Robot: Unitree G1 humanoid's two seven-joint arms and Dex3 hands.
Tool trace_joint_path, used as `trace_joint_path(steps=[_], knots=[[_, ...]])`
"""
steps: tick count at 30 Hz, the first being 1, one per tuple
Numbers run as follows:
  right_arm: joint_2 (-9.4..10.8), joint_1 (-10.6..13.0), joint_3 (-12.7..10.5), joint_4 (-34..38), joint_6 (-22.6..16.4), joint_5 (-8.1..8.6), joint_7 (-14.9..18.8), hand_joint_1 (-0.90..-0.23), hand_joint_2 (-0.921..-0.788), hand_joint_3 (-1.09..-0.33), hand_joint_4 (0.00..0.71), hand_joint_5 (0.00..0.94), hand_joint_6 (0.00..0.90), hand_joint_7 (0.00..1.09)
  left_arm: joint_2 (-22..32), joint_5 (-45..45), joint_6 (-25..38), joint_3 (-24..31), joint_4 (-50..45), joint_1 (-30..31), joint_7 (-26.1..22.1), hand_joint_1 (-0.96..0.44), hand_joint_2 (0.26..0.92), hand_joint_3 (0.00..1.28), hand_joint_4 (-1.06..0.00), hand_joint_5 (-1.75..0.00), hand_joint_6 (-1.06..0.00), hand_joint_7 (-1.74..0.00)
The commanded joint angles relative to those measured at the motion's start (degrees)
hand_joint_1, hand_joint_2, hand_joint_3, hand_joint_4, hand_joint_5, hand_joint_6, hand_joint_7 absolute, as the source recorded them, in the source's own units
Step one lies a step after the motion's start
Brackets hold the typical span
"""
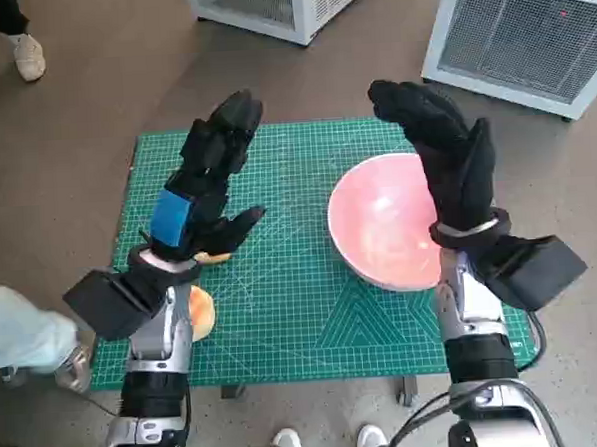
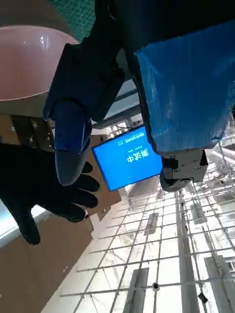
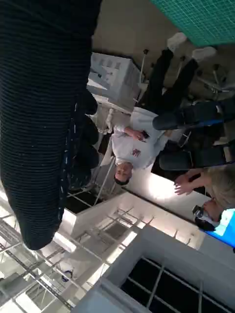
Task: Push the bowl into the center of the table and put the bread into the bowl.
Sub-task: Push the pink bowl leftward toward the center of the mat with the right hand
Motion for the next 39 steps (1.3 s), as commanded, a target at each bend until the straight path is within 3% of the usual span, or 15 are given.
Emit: trace_joint_path(steps=[1, 39], knots=[[0.0, 0.3, 0.0, 0.5, 0.3, -0.37, 0.4, -0.687, -0.921, -0.756, 0.186, 0.000, 0.049, 0.51, -0.1, -0.5, -0.2, 0.2, -0.4, -0.7, 0.1, -0.70, 0.921, 0.28, -0.14, 0.00, 0.00, -0.44], [0.3, 1.6, -0.8, 0.2, 1.1, 1.87, 2.3, -0.688, -0.921, -0.746, 0.187, 0.001, 0.049, 0.51, -1.0, 0.6, -2.0, -0.2, 0.3, -0.1, 0.3, -0.69, 0.921, 0.26, -0.13, 0.00, 0.00, -0.44]])
